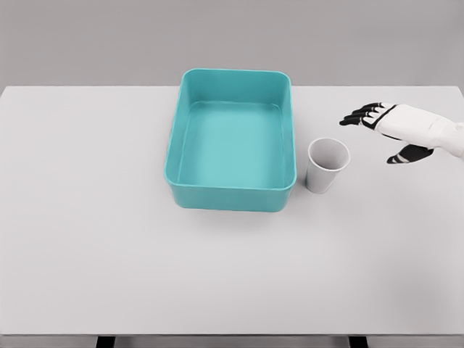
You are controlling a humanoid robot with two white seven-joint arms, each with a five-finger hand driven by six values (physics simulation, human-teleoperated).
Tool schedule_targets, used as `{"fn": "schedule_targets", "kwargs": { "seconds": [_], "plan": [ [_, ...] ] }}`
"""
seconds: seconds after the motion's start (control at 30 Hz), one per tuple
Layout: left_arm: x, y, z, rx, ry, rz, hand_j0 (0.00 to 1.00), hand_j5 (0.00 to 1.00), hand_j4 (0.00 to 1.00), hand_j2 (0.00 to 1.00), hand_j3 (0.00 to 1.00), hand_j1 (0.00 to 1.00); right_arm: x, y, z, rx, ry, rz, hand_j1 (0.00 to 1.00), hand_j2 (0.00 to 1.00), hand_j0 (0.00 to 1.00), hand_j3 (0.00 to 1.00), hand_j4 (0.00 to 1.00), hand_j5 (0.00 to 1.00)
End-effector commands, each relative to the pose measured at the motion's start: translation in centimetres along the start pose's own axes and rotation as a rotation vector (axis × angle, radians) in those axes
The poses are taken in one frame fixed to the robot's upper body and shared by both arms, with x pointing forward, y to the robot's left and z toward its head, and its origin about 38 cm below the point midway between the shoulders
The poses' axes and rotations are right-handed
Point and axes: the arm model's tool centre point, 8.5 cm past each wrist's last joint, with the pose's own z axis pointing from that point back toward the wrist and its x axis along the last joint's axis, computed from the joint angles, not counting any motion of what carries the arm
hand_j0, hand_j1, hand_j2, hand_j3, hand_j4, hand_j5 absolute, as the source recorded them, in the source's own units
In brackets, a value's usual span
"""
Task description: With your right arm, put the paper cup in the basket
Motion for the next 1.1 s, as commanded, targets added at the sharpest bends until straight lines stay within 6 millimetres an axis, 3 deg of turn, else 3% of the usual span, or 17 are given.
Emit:
{"fn": "schedule_targets", "kwargs": {
  "seconds": [0.0,0.23,0.4,0.47,0.57,0.77,0.97,1.07],
  "plan": [
    [0.0,0.0,0.0,-0.002,0.000,0.000,1.00,1.00,1.00,1.00,1.00,1.00,-0.2,0.1,0.0,-0.007,0.008,-0.009,1.00,1.00,1.00,1.00,1.00,1.00],
    [0.0,0.0,0.0,0.000,0.000,0.000,1.00,1.00,1.00,1.00,1.00,1.00,-0.6,-1.3,0.6,-0.042,0.012,-0.015,1.00,1.00,1.00,1.00,1.00,1.00],
    [0.0,0.0,0.0,0.000,0.000,0.000,1.00,1.00,1.00,1.00,1.00,1.00,-1.4,-2.1,1.1,-0.237,0.014,-0.347,1.00,1.00,1.00,1.00,1.00,1.00],
    [0.0,0.0,0.0,-0.002,0.000,0.000,1.00,1.00,1.00,1.00,1.00,1.00,-1.7,-1.5,1.4,-0.252,0.018,-0.396,1.00,1.00,1.00,1.00,1.00,1.00],
    [0.0,0.0,0.0,0.000,0.000,0.000,1.00,1.00,1.00,1.00,1.00,1.00,-1.7,0.4,1.5,-0.345,0.010,-0.632,1.00,1.00,1.00,1.00,1.00,1.00],
    [0.0,0.0,0.0,0.000,0.000,0.000,1.00,1.00,1.00,1.00,1.00,1.00,-0.4,2.6,0.5,-0.456,-0.050,-0.916,1.00,1.00,1.00,1.00,1.00,1.00],
    [0.0,0.0,0.0,0.000,0.000,0.000,1.00,1.00,1.00,1.00,1.00,1.00,1.3,6.6,0.4,-0.408,-0.047,-1.011,1.00,1.00,1.00,1.00,1.00,1.00],
    [0.0,0.0,0.0,0.000,0.000,0.000,1.00,1.00,1.00,1.00,1.00,1.00,1.3,6.9,0.4,-0.405,-0.043,-1.015,1.00,1.00,1.00,1.00,1.00,1.00]
  ]
}}
